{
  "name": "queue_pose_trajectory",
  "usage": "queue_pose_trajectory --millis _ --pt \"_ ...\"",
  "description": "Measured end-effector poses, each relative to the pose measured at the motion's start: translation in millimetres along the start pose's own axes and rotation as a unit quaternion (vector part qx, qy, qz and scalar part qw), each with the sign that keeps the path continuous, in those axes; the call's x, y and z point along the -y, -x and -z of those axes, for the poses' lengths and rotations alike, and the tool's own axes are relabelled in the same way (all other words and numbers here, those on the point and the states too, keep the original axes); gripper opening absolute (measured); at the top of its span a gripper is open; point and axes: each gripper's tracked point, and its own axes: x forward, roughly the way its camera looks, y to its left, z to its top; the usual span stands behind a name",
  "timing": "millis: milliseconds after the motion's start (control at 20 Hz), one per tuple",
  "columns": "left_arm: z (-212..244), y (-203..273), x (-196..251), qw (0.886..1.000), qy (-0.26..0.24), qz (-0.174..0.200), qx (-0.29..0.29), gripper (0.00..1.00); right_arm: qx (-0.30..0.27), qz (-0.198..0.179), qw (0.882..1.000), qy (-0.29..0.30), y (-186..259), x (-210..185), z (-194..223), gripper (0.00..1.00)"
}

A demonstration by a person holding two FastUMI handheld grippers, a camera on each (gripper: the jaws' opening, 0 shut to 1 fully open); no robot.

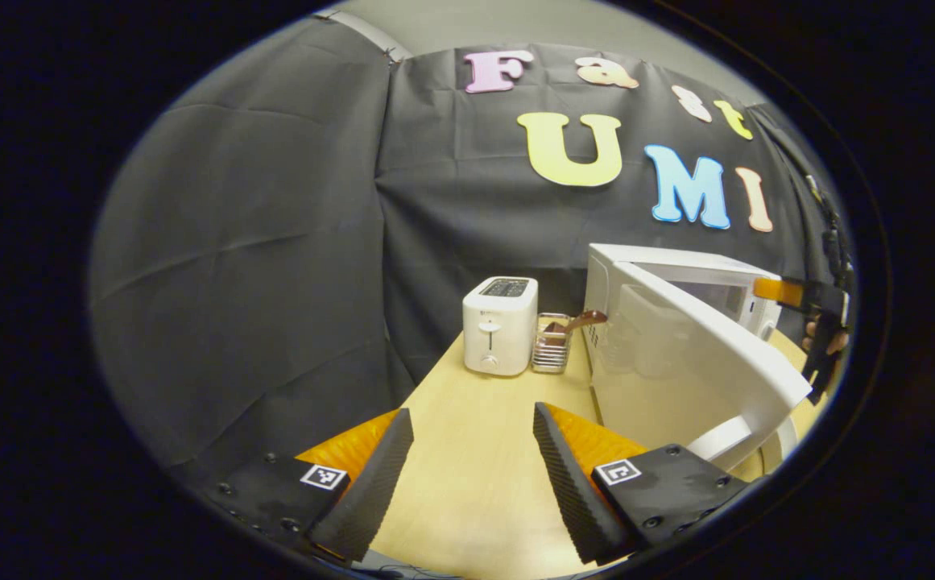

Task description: Open the microwave oven with the left hand, put the food in, and close the microwave oven.

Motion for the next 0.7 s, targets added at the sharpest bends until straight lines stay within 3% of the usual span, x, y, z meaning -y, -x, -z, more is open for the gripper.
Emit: queue_pose_trajectory --millis 150,500,700 --pt "-0.4 4.0 7.5 1.0 0.0 -0.005 0.004 0.93 0.025 -0.006 0.999 0.029 42.5 16.0 -26.8 0.98" --pt "3.8 21.8 24.8 1.0 0.007 -0.015 0.011 0.97 0.064 -0.016 0.997 0.036 124.9 49.3 -72.4 0.98" --pt "8.5 28.2 46.7 1.0 -0.002 -0.008 0.007 0.42 0.071 -0.013 0.997 0.031 144.1 68.6 -80.9 0.98"
